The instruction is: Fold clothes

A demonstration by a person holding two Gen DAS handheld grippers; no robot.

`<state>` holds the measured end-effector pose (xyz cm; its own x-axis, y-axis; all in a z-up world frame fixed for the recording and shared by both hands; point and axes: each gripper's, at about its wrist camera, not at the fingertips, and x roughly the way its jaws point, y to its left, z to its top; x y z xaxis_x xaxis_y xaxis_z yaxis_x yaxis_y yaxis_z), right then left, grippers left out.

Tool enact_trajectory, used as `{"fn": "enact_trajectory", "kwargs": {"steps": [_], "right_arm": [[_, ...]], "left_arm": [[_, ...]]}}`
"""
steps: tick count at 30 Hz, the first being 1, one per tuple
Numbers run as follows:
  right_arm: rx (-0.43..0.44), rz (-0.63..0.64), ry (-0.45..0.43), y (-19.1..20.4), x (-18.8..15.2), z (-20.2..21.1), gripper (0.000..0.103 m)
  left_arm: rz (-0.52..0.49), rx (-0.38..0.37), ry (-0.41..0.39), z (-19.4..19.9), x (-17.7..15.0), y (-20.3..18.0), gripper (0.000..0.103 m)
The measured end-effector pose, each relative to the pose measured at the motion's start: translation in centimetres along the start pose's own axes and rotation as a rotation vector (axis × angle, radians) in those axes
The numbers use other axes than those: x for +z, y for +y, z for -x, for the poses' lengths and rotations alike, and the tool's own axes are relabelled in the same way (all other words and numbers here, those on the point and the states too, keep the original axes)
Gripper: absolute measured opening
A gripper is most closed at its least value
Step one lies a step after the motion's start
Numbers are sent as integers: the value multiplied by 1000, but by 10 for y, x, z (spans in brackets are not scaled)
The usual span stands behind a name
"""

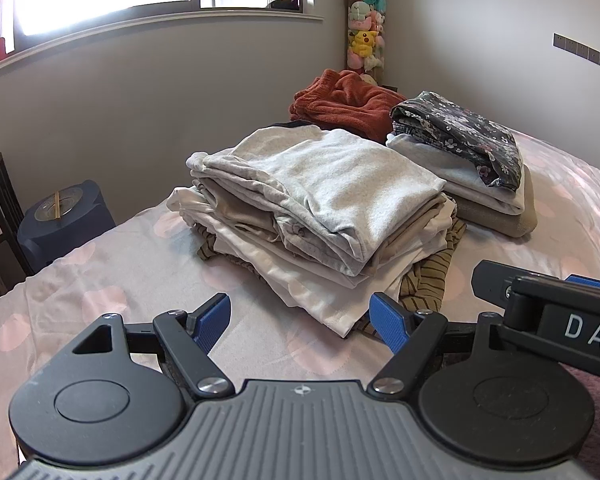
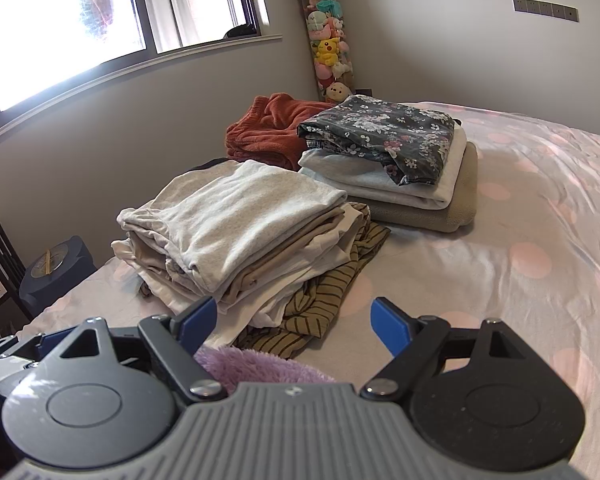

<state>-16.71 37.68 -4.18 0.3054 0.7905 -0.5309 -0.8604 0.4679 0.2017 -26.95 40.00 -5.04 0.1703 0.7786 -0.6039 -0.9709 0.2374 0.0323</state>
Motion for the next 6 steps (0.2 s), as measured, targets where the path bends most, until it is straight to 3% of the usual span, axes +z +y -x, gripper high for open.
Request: {"fn": "enact_trajectory", "kwargs": {"steps": [6], "right_arm": [[1,0,0,0,0,0,86]], "left_arm": [[-1,-4,-5,2,-1,-1,76]]}}
